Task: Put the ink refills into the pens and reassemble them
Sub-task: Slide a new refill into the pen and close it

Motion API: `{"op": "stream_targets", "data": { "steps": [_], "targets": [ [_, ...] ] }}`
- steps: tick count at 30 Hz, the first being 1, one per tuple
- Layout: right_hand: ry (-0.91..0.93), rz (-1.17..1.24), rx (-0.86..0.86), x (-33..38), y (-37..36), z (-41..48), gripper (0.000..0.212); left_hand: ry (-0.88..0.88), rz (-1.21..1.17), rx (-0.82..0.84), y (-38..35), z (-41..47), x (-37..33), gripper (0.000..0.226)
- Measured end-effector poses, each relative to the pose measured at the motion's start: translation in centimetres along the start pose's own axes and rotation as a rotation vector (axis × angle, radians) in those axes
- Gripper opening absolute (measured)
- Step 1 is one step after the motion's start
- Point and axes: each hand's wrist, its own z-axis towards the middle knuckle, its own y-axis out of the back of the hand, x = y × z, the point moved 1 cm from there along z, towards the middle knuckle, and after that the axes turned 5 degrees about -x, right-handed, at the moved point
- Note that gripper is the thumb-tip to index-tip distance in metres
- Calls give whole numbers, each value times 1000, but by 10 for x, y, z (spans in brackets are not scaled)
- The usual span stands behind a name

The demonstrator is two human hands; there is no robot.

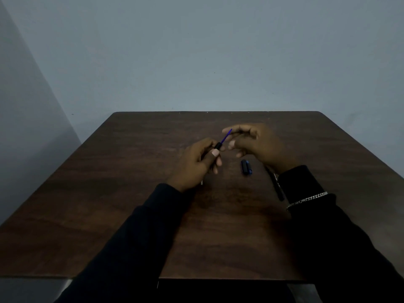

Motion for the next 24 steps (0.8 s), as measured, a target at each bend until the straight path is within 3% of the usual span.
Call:
{"op": "stream_targets", "data": {
  "steps": [2,7,10,24],
  "targets": [
    [-77,-119,-40,1,7,1,29,9,3,1,1,-1,-1,21],
    [-192,-754,-36,-14,23,3,17,26,16,0,2,-3,-4,20],
    [-320,-781,-16,-23,24,4,14,28,32,12,2,-2,-5,21],
    [-469,-767,-30,-19,16,1,6,16,49,22,2,-4,-10,20]
  ]
}}
